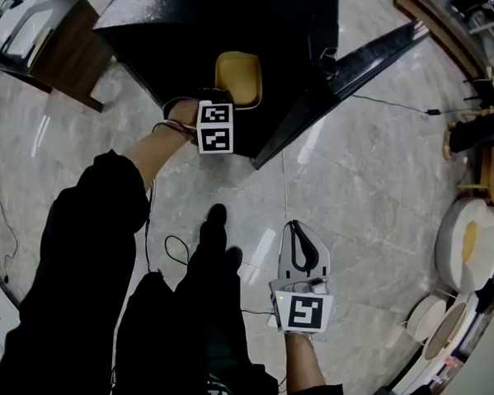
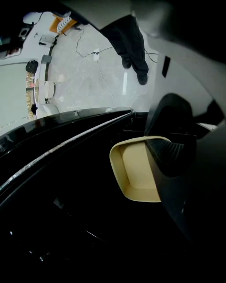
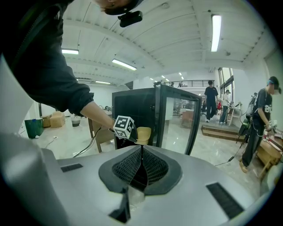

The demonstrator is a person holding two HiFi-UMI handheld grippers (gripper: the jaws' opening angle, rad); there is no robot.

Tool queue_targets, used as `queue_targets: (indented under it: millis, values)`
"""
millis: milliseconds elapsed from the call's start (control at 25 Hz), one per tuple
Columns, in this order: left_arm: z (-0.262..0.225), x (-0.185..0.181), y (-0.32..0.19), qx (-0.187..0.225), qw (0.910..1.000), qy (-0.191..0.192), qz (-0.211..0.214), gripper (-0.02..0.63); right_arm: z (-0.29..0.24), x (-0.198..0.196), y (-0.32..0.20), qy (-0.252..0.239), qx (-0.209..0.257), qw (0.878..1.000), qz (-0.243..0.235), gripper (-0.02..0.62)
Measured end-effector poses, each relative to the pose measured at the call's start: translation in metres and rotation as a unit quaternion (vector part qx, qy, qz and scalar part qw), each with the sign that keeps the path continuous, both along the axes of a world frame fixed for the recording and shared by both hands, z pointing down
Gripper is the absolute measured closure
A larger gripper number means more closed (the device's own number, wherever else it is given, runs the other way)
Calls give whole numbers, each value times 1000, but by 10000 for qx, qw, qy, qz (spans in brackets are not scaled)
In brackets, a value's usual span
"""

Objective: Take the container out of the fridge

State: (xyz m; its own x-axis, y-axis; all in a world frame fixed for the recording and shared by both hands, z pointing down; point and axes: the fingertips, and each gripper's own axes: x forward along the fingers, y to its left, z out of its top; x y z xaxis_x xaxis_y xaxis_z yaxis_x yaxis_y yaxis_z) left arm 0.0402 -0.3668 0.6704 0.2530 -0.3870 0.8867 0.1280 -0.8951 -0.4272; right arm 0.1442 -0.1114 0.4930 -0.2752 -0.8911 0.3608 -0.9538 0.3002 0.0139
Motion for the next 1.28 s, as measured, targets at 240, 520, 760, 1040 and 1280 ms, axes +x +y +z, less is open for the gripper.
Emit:
queue_targets:
  millis: [240,520,760,1040,1280]
  values:
    - [-11,0,22,-87,9999,94,-1,578,3,-3,5,56,-274,9996,54,558]
    - [-29,-2,50,-122,9997,87,177,577,-4,-12,8,73,-334,9994,-100,558]
    - [-47,-15,70,-202,9996,90,195,577,-11,-19,8,48,-423,9990,-148,558]
    - [-63,-41,97,-281,9995,-30,157,578,-15,-27,12,-66,-510,9986,-149,558]
    - [-91,-55,129,-310,9994,26,155,577,-22,-30,20,-181,-528,9984,-87,558]
